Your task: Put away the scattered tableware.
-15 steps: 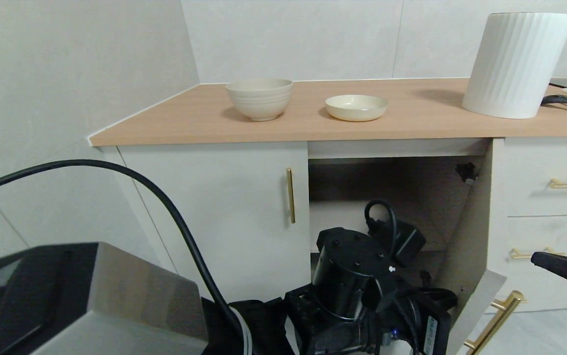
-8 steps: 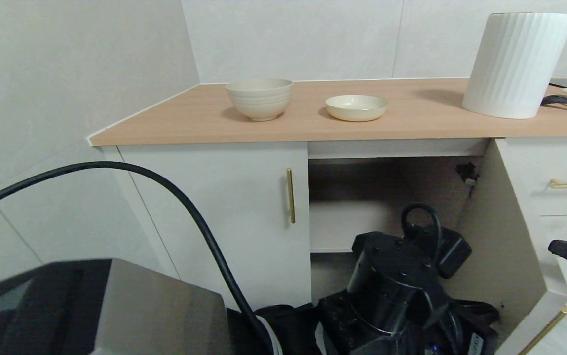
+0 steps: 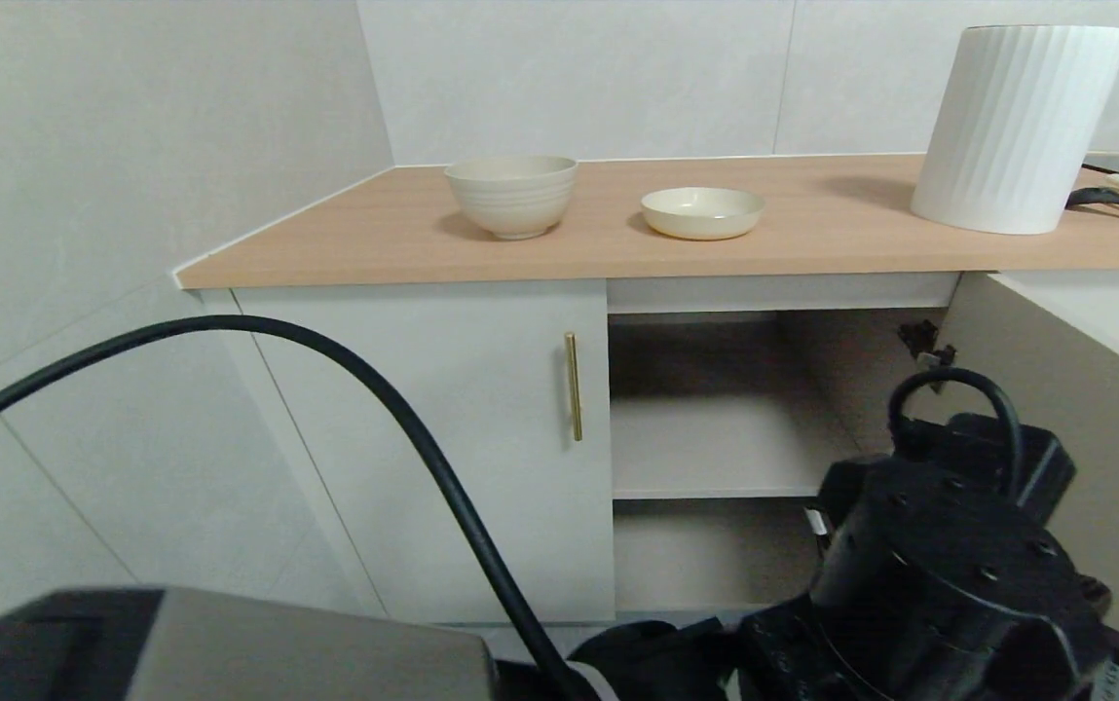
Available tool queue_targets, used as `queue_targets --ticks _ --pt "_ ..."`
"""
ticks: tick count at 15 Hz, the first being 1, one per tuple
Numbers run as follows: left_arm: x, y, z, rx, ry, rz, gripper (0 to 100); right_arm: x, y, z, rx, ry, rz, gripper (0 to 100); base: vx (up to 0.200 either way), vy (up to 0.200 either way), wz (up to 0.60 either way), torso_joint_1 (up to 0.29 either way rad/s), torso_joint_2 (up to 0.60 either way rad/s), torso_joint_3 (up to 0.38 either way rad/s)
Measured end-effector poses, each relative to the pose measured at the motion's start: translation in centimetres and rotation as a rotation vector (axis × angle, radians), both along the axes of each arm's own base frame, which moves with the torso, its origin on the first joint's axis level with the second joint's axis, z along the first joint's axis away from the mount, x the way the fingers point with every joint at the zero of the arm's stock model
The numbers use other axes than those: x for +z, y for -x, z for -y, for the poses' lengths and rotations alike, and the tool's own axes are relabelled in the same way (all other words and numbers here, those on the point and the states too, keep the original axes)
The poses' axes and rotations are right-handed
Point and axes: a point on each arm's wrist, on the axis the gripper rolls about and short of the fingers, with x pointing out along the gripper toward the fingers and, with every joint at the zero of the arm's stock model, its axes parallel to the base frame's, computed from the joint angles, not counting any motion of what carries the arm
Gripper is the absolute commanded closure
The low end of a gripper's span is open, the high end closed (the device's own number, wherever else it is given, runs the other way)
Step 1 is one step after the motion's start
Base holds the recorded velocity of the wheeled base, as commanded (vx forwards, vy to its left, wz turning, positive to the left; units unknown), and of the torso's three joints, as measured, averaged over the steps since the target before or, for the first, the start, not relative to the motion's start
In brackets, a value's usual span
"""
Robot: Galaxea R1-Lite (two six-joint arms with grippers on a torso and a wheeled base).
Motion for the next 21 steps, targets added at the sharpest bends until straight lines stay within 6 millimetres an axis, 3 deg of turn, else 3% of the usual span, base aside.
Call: queue_targets --ticks 2,8,9,12,15,17,21 --pt "0.5 -1.9 -3.1 0.073 -0.010 -0.005 100 -0.4 -0.5 -0.4 -0.003 0.026 -0.035 0 0.000 0.000 0.00 0.000 0.00 0.000" --pt "1.7 -7.5 -16.3 0.387 -0.017 0.005 100 -0.7 -4.8 -3.1 -0.072 0.114 -0.149 0 0.000 0.000 0.00 0.000 0.00 0.000" --pt "1.9 -8.1 -18.4 0.437 -0.020 0.014 0 -0.4 -5.9 -3.8 -0.081 0.126 -0.158 0 0.000 0.000 0.00 0.000 0.00 0.000" --pt "2.4 -9.2 -23.2 0.565 -0.027 0.026 0 0.5 -9.3 -6.1 -0.093 0.182 -0.144 0 0.000 0.000 0.00 0.000 0.00 0.000" --pt "3.2 -9.2 -25.8 0.630 -0.052 0.090 0 0.6 -12.8 -7.9 -0.129 0.301 -0.065 0 0.000 0.000 0.00 0.000 0.00 0.000" --pt "4.0 -9.3 -27.3 0.671 -0.084 0.148 0 0.2 -14.0 -8.5 -0.149 0.376 -0.116 0 0.000 0.000 0.00 0.000 0.00 0.000" --pt "5.5 -7.5 -30.3 0.708 -0.314 -0.067 0 0.0 -15.9 -8.7 -0.453 0.491 -0.202 0 0.000 0.000 0.00 0.000 0.00 0.000"
